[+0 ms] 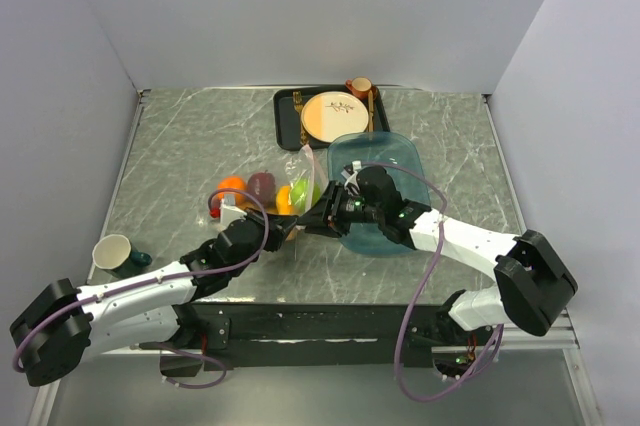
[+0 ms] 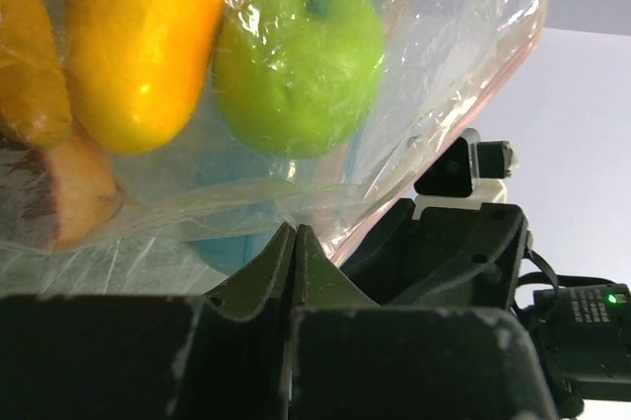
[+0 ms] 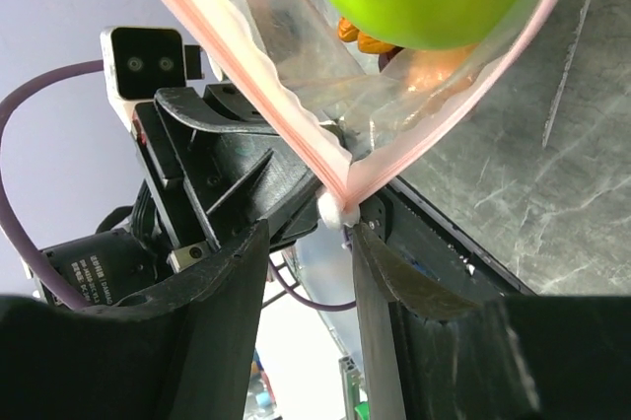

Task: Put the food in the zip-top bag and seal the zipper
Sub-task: Zip the zipper food storage bag at the center of the board.

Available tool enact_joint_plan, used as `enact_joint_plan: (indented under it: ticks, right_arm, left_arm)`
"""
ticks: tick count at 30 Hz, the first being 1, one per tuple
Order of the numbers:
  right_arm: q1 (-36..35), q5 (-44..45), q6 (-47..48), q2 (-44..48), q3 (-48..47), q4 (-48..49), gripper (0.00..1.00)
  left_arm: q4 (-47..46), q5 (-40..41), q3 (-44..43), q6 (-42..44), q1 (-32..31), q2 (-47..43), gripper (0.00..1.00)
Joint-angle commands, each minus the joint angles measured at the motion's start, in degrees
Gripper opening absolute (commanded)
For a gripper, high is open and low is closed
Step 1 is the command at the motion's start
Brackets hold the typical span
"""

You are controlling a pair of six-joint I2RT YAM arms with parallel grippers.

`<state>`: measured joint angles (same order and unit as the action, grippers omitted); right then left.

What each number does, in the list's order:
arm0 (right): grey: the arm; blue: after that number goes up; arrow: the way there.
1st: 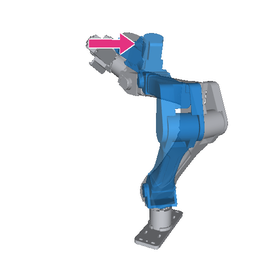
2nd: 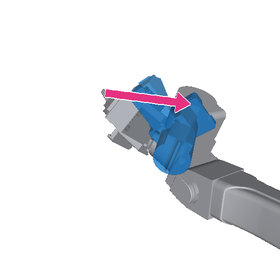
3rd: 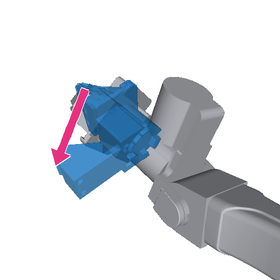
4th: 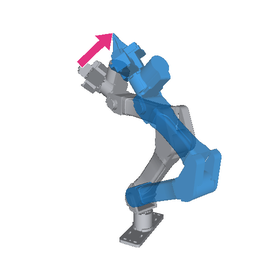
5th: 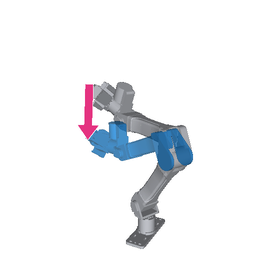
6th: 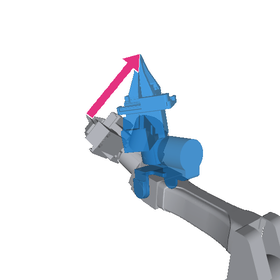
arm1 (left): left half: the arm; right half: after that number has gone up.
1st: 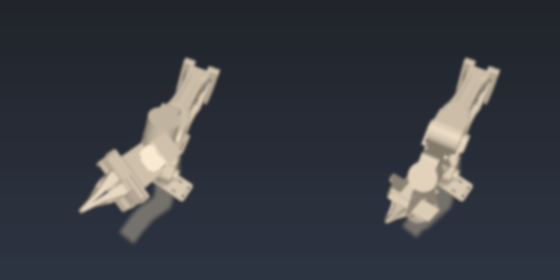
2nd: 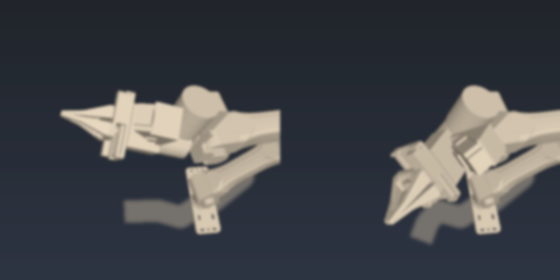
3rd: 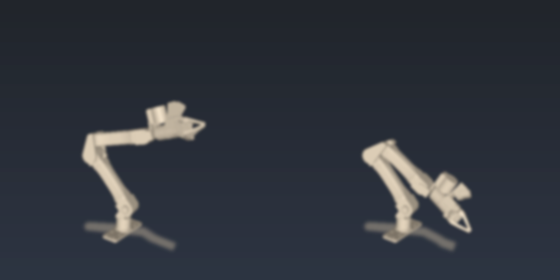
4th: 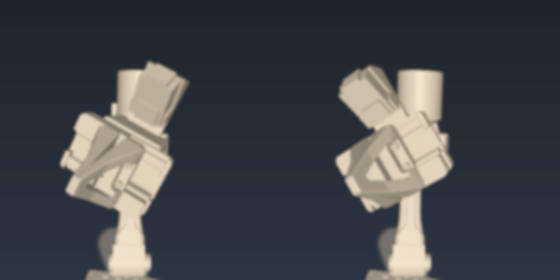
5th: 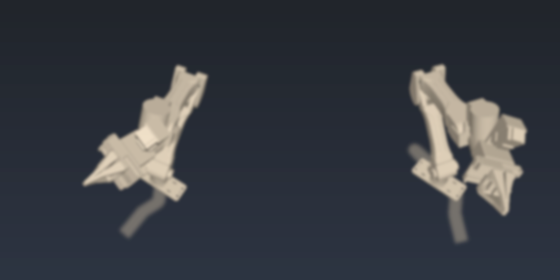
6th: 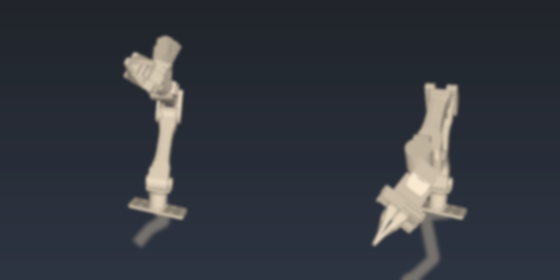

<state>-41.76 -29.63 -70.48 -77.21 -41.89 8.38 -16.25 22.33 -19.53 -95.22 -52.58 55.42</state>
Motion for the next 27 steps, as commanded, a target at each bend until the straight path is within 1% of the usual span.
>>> enact_joint_plan:
  ticks: [1,6,8,11,12,15,21,27]
  right_arm:
    - [-0.3,0.7,0.2,1.7,1.5,1.1,0.47]
    - [-0.3,1.7,0.8,1.0,1.0,1.0,0.47]
    - [-0.3,1.4,0.6,0.7,1.0,3.0,0.47]
    - [-0.2,1.6,0.6,0.1,0.4,3.5,0.46]
    - [-0.2,1.6,0.8,-0.2,0.1,3.4,0.45]
    - [-0.2,1.3,0.7,-0.7,0.0,3.8,0.36]
    - [0.2,1.2,0.6,-0.9,0.7,4.9,0.26]
    - [0.8,0.6,0.7,-1.2,0.8,5.6,0.27]
  left_arm:
    - [-4.8,-0.9,0.3,-0.5,0.2,-0.5,0.04]
    - [-4.6,-1.5,-0.3,-0.1,0.3,-0.4,0.04]
    - [-4.2,-1.4,-0.6,0.0,0.4,-0.6,0.04]
    - [-3.8,-1.5,-0.7,0.3,0.4,-0.9,0.04]
    - [-3.7,-1.6,-0.6,0.3,0.4,-1.0,0.04]
    - [-3.8,-1.6,-0.2,-0.3,0.5,-1.3,0.04]
    - [-4.5,-2.1,0.4,-0.9,0.5,-1.2,0.04]
    - [-5.2,-2.7,0.5,-0.9,0.5,-0.5,0.04]
